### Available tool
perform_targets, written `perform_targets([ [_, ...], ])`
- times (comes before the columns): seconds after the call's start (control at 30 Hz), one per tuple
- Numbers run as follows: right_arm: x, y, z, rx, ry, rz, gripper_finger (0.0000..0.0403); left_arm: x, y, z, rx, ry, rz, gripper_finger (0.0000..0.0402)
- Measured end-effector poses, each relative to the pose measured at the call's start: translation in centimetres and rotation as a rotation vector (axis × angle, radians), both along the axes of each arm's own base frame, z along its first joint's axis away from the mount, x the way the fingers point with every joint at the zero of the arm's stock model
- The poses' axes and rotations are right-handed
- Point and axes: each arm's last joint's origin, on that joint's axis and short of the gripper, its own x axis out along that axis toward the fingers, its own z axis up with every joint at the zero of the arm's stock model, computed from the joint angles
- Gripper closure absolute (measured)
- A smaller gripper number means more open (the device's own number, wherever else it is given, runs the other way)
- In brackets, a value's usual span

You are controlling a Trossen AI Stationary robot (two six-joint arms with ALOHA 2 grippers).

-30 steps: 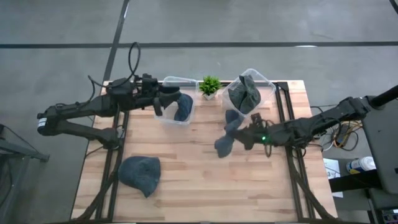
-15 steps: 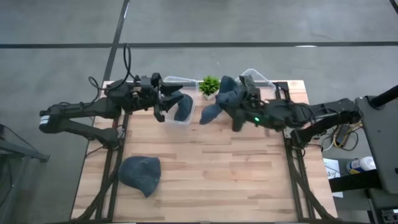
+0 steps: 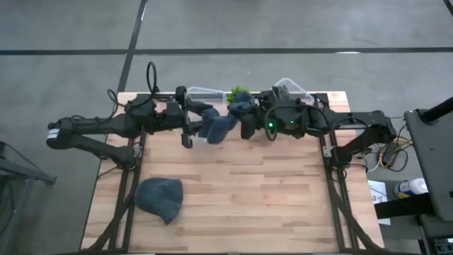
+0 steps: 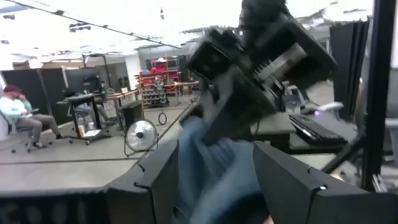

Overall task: Pick & Place hat
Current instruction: Put the right blue cap in the left transparent bin

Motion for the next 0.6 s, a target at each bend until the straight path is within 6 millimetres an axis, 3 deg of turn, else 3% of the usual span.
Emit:
perform_targets([
  [0.23,0.0,-0.8,1.3,-0.026,-0.012,-0.026,0.0394,0.0,-0.4,-0.3,0.015,0.053,0.004,0.0204],
  [0.6,0.2,-1.8,0.9,-0.011,0.022,-0.06,0.0394,0.9,-0.7,-0.9,0.025,0.092,0.0,0.0204],
])
